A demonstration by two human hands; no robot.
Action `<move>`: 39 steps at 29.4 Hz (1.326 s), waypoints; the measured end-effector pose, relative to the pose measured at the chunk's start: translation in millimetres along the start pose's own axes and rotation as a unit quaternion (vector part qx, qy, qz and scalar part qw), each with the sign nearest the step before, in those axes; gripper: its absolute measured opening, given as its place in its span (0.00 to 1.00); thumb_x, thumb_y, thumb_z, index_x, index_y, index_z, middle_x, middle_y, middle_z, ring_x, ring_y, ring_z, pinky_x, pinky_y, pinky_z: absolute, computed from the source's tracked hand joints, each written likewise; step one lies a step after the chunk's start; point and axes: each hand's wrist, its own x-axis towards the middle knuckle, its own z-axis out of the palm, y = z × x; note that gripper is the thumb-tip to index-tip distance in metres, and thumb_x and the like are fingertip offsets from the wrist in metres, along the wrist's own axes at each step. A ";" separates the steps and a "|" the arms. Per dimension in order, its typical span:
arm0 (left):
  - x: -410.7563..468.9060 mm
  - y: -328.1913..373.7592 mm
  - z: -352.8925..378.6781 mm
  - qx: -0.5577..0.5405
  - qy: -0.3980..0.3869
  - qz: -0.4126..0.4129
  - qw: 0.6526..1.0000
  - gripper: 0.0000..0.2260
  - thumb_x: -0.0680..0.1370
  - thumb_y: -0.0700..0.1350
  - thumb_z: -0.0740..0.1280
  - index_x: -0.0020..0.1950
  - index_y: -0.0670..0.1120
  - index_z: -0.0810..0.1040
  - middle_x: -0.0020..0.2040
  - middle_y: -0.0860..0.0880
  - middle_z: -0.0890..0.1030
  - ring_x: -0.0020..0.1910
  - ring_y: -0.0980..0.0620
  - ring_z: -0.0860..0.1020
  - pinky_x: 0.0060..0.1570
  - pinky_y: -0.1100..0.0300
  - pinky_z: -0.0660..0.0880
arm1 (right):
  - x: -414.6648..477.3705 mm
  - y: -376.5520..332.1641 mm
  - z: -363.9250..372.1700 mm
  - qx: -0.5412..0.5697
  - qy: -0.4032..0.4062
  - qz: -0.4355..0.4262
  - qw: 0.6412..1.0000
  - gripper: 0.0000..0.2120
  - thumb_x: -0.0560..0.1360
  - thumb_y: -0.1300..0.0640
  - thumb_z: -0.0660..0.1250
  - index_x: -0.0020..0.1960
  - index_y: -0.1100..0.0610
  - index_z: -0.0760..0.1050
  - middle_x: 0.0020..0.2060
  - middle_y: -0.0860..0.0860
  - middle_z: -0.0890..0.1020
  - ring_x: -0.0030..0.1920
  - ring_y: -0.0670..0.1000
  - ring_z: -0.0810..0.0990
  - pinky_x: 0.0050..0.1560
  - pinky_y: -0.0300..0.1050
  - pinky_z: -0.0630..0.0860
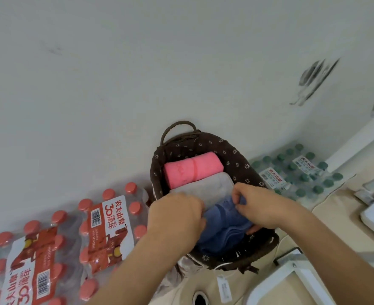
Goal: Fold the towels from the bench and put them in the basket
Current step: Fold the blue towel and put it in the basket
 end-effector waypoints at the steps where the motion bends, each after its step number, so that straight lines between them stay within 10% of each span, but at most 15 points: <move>1: 1.4 4.6 3.3 0.000 0.002 0.017 1.000 0.11 0.78 0.56 0.61 0.56 0.54 0.77 0.55 0.48 0.75 0.56 0.46 0.74 0.43 0.54 0.71 | -0.9 0.7 0.2 -0.045 -0.003 -0.006 0.999 0.04 0.78 0.62 0.58 0.50 0.54 0.69 0.46 0.51 0.74 0.41 0.55 0.81 0.39 0.48 0.81; 8: 20.0 29.7 28.6 0.035 -0.093 0.054 0.994 0.24 0.72 0.55 0.71 0.63 0.48 0.70 0.59 0.43 0.70 0.59 0.43 0.69 0.45 0.52 0.69 | 1.6 -4.6 11.7 -0.346 0.056 -0.048 0.935 0.12 0.74 0.60 0.61 0.58 0.57 0.69 0.55 0.58 0.78 0.55 0.61 0.78 0.45 0.49 0.70; 14: 20.1 43.3 33.3 0.109 -0.071 0.089 0.988 0.21 0.76 0.42 0.67 0.67 0.43 0.65 0.60 0.40 0.73 0.57 0.42 0.74 0.45 0.53 0.69 | 2.0 -0.3 13.9 -0.348 0.078 -0.069 0.932 0.12 0.73 0.60 0.63 0.56 0.58 0.68 0.54 0.58 0.79 0.54 0.61 0.79 0.43 0.48 0.69; 20: 17.9 22.8 21.1 -0.055 -0.067 0.068 0.994 0.15 0.74 0.59 0.66 0.51 0.49 0.78 0.49 0.48 0.80 0.50 0.46 0.78 0.42 0.55 0.72 | -0.1 -0.4 9.8 -0.356 0.084 -0.073 0.928 0.12 0.73 0.61 0.63 0.57 0.57 0.70 0.55 0.58 0.78 0.55 0.60 0.78 0.43 0.47 0.69; 27: 26.7 18.7 23.9 0.024 -0.156 0.057 0.986 0.18 0.73 0.58 0.69 0.54 0.47 0.74 0.51 0.47 0.79 0.51 0.45 0.78 0.40 0.55 0.69 | -2.9 -5.7 15.9 -0.430 0.114 -0.066 0.893 0.16 0.74 0.62 0.63 0.61 0.56 0.71 0.59 0.56 0.77 0.58 0.58 0.78 0.44 0.46 0.68; 32: 22.1 15.7 23.1 -0.029 -0.066 0.047 0.996 0.17 0.70 0.54 0.73 0.45 0.52 0.65 0.45 0.50 0.77 0.48 0.46 0.77 0.38 0.55 0.67 | -5.2 -3.9 16.0 -0.424 0.144 -0.077 0.891 0.15 0.73 0.59 0.67 0.59 0.54 0.73 0.57 0.55 0.77 0.58 0.57 0.76 0.44 0.47 0.69; 39: 17.7 12.9 28.8 0.049 -0.038 0.044 0.997 0.17 0.74 0.54 0.68 0.57 0.46 0.72 0.57 0.45 0.74 0.55 0.44 0.74 0.42 0.54 0.68 | 2.7 3.0 12.9 -0.321 0.125 -0.165 0.924 0.12 0.72 0.44 0.68 0.44 0.53 0.72 0.51 0.53 0.76 0.53 0.56 0.77 0.47 0.48 0.72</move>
